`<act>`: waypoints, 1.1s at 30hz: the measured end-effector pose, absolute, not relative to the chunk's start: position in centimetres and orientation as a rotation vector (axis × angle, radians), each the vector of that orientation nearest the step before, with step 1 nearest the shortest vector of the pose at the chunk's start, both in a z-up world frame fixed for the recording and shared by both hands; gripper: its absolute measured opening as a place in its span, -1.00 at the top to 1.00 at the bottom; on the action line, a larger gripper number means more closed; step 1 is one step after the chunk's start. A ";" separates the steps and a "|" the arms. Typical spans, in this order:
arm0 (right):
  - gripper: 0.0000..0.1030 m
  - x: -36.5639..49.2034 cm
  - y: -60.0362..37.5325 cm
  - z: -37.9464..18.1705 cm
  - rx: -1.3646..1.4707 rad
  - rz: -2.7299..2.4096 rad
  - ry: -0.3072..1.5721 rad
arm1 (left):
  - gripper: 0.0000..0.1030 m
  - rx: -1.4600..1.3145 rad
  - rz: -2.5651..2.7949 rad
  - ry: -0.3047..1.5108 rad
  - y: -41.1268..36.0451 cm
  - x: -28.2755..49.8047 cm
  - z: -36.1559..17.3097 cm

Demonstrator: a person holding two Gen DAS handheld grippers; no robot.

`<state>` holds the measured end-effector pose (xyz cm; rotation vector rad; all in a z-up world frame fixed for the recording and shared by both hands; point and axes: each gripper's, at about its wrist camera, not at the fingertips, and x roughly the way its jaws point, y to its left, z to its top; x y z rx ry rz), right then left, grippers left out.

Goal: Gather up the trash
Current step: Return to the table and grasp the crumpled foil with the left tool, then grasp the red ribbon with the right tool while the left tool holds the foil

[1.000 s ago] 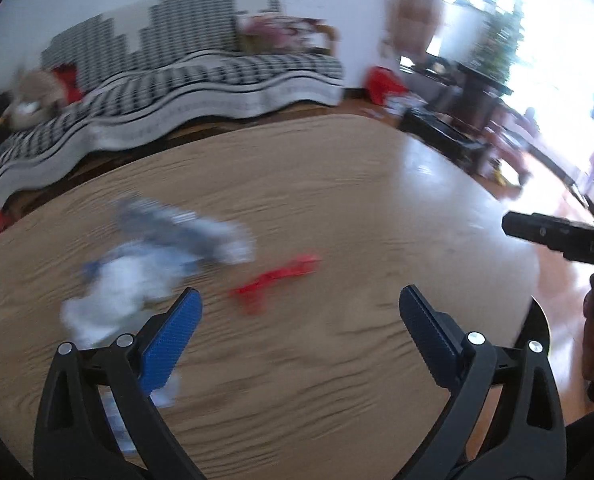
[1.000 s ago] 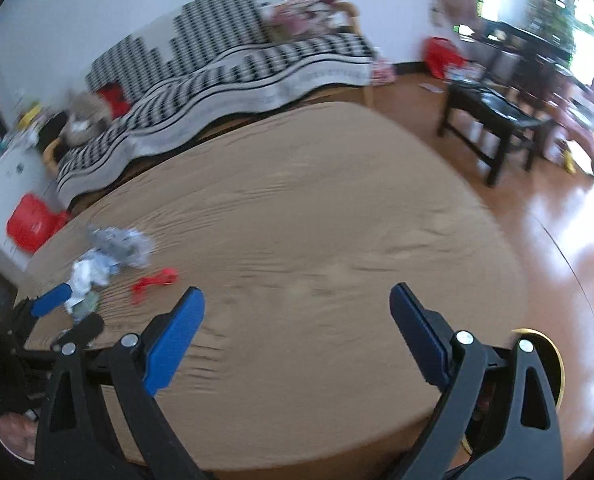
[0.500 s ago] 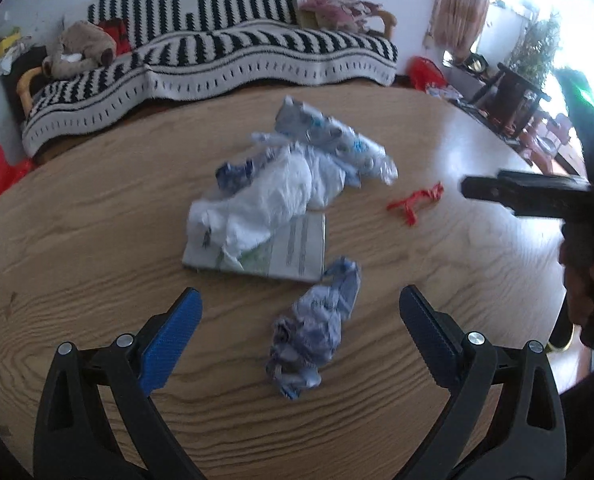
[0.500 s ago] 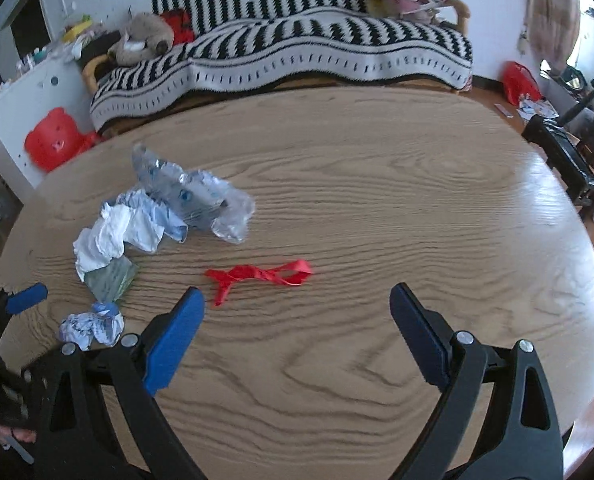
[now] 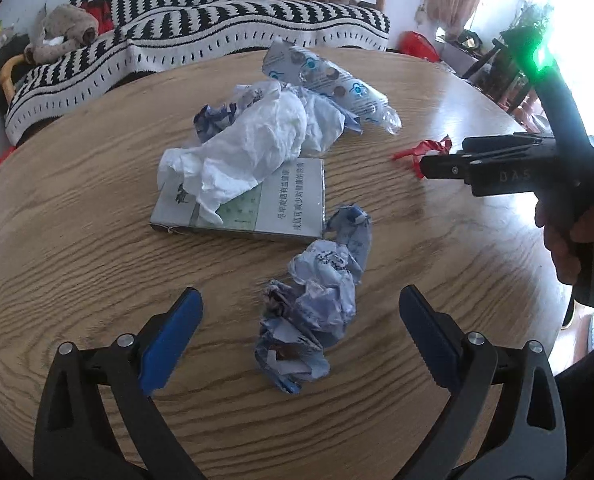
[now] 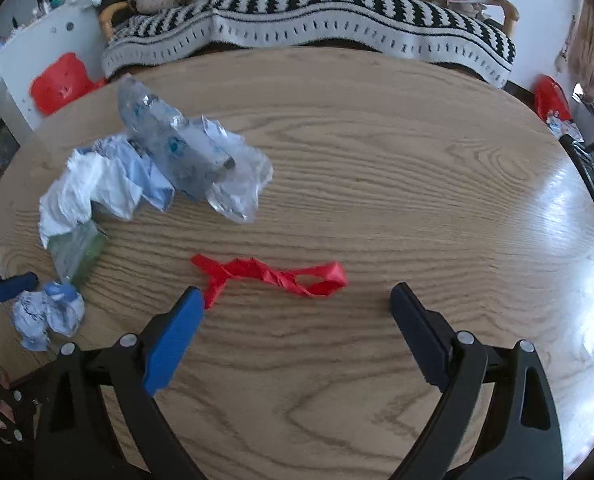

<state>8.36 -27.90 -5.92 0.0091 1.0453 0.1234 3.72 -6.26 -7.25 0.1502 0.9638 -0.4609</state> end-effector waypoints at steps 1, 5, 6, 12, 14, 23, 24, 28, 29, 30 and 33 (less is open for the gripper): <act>-0.77 8.6 -27.9 -5.9 0.003 0.125 1.044 | -0.85 0.153 -0.460 0.960 -6.4 3.7 -7.2; -0.76 9.0 -27.5 -6.0 -0.018 0.168 1.028 | -0.70 0.183 -0.453 0.943 -6.9 3.3 -7.1; -0.66 9.0 -27.2 -6.0 -0.032 0.177 1.025 | -0.59 0.193 -0.450 0.937 -7.0 3.2 -7.1; 0.30 8.5 -25.8 -5.3 -0.036 0.249 1.030 | 0.07 0.204 -0.430 0.923 -7.0 3.0 -6.7; 0.45 8.3 -25.3 -5.1 -0.066 0.243 1.034 | 0.35 0.197 -0.427 0.926 -7.0 3.1 -6.6; 0.75 7.5 -24.9 -5.1 -0.096 0.273 1.027 | 0.41 0.166 -0.428 0.954 -6.9 3.2 -6.4; 0.49 7.5 -24.8 -5.1 -0.104 0.275 1.023 | 0.41 0.166 -0.428 0.954 -7.0 3.2 -6.5; -0.63 7.5 -24.9 -5.3 -0.107 0.263 0.996 | 0.41 0.180 -0.426 0.944 -7.1 3.2 -6.5; -0.57 7.9 -24.8 -5.6 -0.106 0.264 1.011 | 0.41 0.181 -0.426 0.943 -7.1 3.2 -6.5; -0.49 8.0 -24.7 -5.8 -0.104 0.264 1.016 | 0.41 0.182 -0.426 0.942 -7.1 3.3 -6.6; -0.46 8.5 -24.1 -5.8 -0.118 0.271 0.995 | 0.41 0.180 -0.425 0.941 -7.1 3.3 -6.6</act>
